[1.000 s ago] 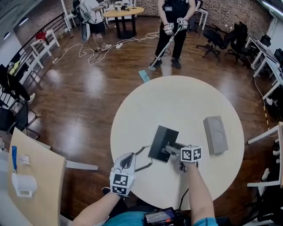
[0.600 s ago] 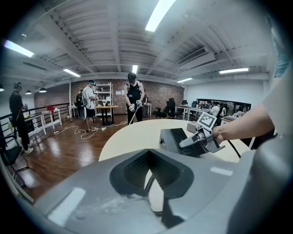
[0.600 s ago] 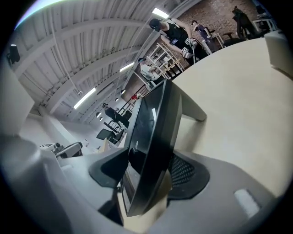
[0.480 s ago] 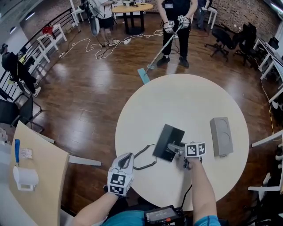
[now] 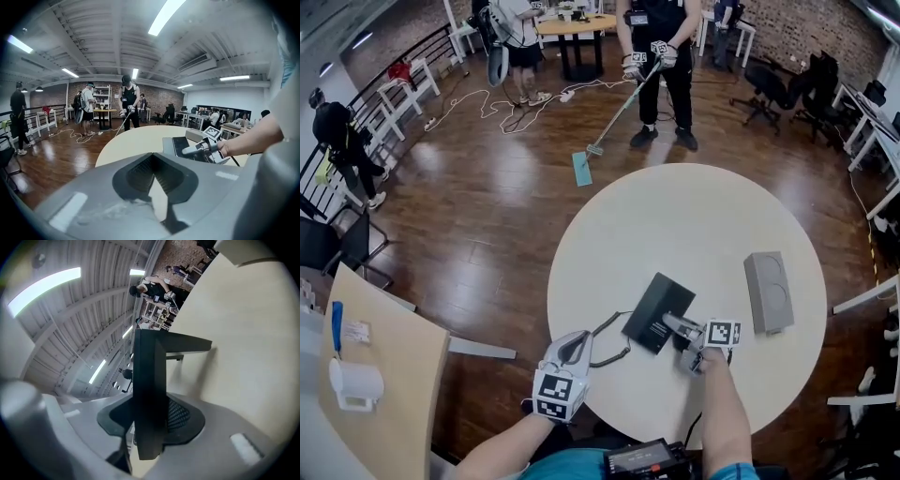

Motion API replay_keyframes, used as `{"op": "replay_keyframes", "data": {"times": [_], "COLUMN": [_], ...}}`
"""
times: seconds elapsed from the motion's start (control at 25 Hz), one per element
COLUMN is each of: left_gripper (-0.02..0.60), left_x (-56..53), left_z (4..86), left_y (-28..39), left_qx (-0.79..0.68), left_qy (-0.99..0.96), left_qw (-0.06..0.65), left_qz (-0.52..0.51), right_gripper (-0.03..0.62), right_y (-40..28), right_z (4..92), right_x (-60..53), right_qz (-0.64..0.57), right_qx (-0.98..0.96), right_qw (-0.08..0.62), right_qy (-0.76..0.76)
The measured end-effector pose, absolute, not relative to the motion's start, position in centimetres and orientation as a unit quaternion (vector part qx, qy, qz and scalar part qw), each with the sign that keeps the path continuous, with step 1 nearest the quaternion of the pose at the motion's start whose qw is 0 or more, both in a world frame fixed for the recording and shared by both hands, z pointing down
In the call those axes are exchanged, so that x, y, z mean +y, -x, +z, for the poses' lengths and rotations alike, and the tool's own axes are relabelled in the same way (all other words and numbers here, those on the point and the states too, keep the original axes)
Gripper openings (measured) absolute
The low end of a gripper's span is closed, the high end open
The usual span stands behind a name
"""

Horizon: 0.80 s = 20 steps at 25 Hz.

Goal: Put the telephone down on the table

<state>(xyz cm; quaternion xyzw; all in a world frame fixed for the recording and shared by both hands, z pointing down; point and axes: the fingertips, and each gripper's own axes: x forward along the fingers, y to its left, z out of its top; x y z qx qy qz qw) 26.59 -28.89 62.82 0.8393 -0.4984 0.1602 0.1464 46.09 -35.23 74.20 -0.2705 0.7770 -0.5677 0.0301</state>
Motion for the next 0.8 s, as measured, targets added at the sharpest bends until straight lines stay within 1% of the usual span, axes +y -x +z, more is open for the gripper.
{"op": "replay_keyframes", "data": {"times": [0.08,0.2,0.4,0.6,0.8], "left_gripper": [0.012,0.012,0.012,0.012,0.012], "left_x": [-28.8,-28.8,-29.0,-28.6,-28.1], "left_z": [62.5,62.0,60.3,58.6,57.4], "left_y": [-26.3,-26.0,-25.3,-23.4,-18.7], "left_qx": [-0.501,-0.504,-0.510,-0.520,-0.547], "left_qy": [-0.838,-0.837,-0.838,-0.836,-0.823], "left_qw": [0.149,0.150,0.146,0.133,0.118], "left_qz": [0.157,0.150,0.129,0.113,0.096], "right_gripper": [0.152,0.150,0.150,0.150,0.150], "right_y": [-46.2,-46.4,-46.2,-44.7,-40.1], "right_z": [73.9,72.7,68.4,63.8,59.9], "right_x": [-34.7,-34.0,-33.1,-31.9,-31.3], "right_qz": [-0.572,-0.576,-0.553,-0.526,-0.511], "right_qx": [0.772,0.761,0.766,0.785,0.804], "right_qw": [0.054,0.111,0.175,0.189,0.191], "right_qy": [0.272,0.278,0.278,0.267,0.237]}}
